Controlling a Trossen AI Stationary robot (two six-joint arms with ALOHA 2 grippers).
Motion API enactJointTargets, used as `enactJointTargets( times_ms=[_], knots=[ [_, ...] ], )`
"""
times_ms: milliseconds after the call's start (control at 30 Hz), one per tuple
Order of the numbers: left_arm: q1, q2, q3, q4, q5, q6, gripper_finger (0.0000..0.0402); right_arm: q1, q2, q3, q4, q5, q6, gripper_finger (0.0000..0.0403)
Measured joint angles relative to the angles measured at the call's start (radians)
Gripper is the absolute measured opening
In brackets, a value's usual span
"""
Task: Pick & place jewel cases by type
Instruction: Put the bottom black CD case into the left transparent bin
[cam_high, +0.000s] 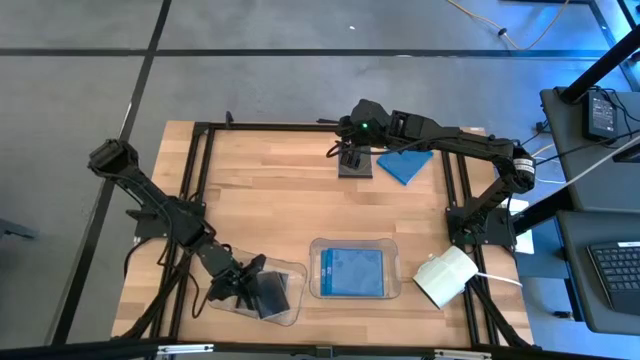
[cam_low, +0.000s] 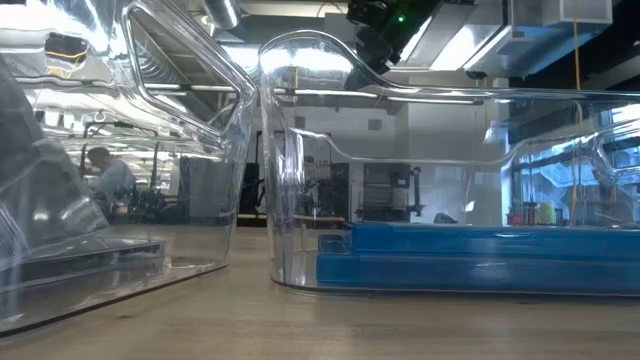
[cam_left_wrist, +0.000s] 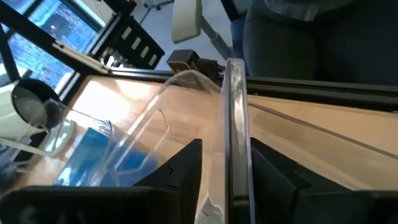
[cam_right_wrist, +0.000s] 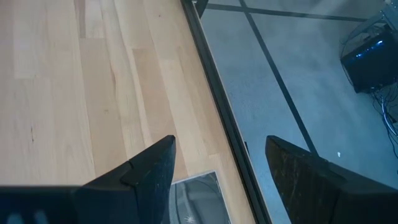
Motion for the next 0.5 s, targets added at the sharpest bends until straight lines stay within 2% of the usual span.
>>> enactJointTargets(
  times_ms=[300,500],
  knots=[
    [0.004,-0.137,0.000,-0.226,-0.018,-0.089,0.0128,0.000,0.000,0.000,0.000,0.000,0.000,0.0251],
    [0.048,-0.215,0.000,-0.389,-0.125,-0.205,0.0126,0.000,0.000,0.000,0.000,-0.001,0.000,0.0251]
  ],
)
